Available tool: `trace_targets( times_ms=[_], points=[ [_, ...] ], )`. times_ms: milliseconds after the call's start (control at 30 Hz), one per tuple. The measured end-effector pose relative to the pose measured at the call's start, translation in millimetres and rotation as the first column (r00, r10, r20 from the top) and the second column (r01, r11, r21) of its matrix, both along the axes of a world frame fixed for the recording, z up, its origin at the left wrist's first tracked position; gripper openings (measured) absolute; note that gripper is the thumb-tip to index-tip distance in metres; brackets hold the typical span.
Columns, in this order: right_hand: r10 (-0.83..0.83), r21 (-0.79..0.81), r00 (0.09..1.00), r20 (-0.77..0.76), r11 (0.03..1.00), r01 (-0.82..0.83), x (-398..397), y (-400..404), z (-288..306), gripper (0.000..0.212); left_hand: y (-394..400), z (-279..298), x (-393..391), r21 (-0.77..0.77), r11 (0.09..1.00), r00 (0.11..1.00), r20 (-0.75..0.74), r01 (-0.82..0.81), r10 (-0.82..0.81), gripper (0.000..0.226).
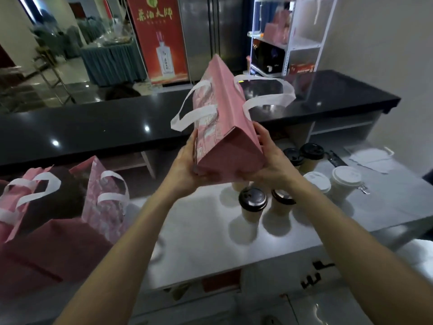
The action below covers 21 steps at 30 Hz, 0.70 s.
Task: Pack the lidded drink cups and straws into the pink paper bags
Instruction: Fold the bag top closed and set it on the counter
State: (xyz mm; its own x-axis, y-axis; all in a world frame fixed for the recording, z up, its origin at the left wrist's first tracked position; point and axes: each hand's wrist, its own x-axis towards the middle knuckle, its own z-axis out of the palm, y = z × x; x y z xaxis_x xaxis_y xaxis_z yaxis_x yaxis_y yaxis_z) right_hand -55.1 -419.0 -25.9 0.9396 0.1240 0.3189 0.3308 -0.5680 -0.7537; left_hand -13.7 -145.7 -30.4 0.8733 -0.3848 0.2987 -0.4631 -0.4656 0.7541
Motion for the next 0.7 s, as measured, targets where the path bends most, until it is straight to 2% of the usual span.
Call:
trace_targets(
  times_ms=[200, 500, 700],
  points=[
    [-0.066, 0.099, 0.997, 0.034, 0.993, 0.063, 45.6, -106.8, 12.2, 0.149, -118.9, 18.5, 60.8, 0.001, 0.998, 0.996, 0.048, 0.07, -0.07, 0.144],
    [-0.108, -0.008, 0.992, 0.058, 0.994, 0.109, 166.0, -314.5, 40.7, 0.142, -329.1, 39.2, 181.2, 0.003, 0.999, 0.999, 0.014, 0.046, -0.046, 0.142],
    [-0.149, -0.148, 0.988, 0.042, 0.977, 0.153, 225.7, -404.3, 58.4, 0.133, -430.0, 35.9, 239.5, -0.027, 0.999, 0.998, -0.062, -0.029, 0.028, 0.137]
  ],
)
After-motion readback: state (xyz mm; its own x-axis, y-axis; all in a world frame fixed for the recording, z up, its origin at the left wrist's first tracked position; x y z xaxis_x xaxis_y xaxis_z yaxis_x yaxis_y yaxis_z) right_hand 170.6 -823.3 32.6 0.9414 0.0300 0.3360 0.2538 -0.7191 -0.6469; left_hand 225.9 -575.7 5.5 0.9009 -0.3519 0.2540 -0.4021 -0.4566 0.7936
